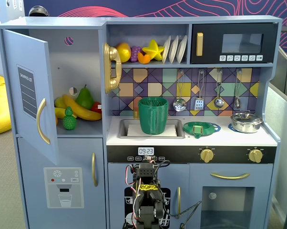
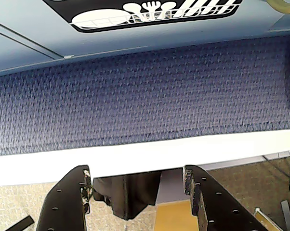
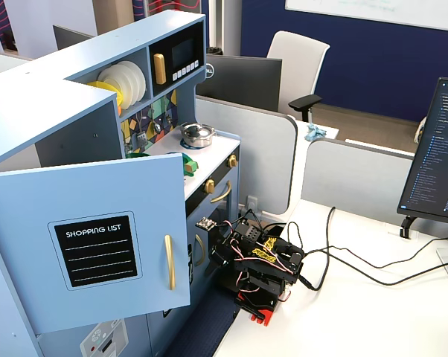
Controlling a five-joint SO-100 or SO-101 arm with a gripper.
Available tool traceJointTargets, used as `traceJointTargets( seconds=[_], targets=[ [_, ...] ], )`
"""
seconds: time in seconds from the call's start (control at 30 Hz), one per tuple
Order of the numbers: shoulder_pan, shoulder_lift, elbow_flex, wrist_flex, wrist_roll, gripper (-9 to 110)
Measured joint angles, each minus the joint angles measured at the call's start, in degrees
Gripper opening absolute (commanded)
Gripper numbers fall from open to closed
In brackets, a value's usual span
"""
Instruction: Pick up the green pineapple from the left cabinet and place it in the green recipient
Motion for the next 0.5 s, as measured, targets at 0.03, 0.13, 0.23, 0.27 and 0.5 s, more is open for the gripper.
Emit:
traceJointTargets(
  seconds=[0.03,0.13,0.23,0.27,0.5],
  targets=[
    [0.0,0.0,0.0,0.0,0.0,0],
    [0.2,0.0,-0.2,0.4,-2.8,0],
    [0.2,0.0,-0.2,0.5,-4.3,0],
    [0.2,0.0,-0.2,0.5,-4.6,0],
    [-2.0,-0.2,0.2,-1.0,-6.8,8]
  ],
)
